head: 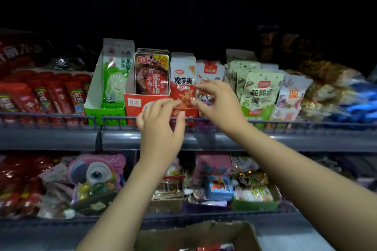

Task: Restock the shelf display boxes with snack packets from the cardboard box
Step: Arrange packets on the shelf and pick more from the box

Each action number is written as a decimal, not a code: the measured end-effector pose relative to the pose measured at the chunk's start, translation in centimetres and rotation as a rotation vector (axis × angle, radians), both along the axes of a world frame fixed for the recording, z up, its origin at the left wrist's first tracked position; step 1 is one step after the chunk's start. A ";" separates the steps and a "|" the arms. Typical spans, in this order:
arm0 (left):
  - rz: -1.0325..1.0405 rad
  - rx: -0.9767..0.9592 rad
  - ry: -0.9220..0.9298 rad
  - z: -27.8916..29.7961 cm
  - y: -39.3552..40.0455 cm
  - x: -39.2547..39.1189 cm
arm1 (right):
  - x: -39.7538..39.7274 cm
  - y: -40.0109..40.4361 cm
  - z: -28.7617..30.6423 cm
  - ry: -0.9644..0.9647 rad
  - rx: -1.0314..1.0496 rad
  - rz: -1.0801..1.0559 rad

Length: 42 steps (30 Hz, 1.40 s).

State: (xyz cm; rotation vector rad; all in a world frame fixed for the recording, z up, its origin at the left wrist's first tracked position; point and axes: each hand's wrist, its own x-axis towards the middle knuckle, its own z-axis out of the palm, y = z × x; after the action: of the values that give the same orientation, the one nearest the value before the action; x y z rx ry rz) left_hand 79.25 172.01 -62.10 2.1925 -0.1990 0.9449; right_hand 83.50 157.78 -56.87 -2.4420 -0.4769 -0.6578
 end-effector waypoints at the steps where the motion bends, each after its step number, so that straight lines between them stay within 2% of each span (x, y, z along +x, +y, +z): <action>1: -0.011 -0.001 0.033 -0.3 -0.3 -0.8 | -1.2 -0.4 -0.9 0.006 0.034 0.009; 4: -0.074 0.007 0.169 -1.8 -1.3 -2.8 | -4.7 -1.7 -4.2 0.073 0.099 0.006; 8: -0.121 0.014 0.378 -5.6 -2.6 -4.8 | -8.4 -3.5 -9.8 0.267 0.160 -0.079; 13: -0.113 0.019 0.585 -12.9 -3.7 -6.6 | -11.7 -5.2 -17.5 0.447 0.185 -0.145; 21: -0.116 -0.089 0.971 -25.4 -4.4 -9.1 | -15.2 -5.7 -28.6 0.769 0.227 -0.203; 27: -0.066 -0.128 1.189 -32.2 -4.6 -10.7 | -16.6 -5.5 -36.4 1.009 0.252 -0.262; 36: -0.094 -0.161 1.417 -40.1 -3.4 -11.8 | -17.7 -5.4 -44.4 1.294 0.265 -0.298; 42: -0.212 -0.020 1.508 -43.5 -3.6 -12.2 | -17.9 -5.4 -47.7 1.399 0.279 -0.285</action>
State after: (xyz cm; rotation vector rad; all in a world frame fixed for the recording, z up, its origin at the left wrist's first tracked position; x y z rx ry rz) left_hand 67.02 168.46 -105.63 2.2097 0.2951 -0.9048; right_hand 65.59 152.36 -104.52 -2.0795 0.4947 0.8576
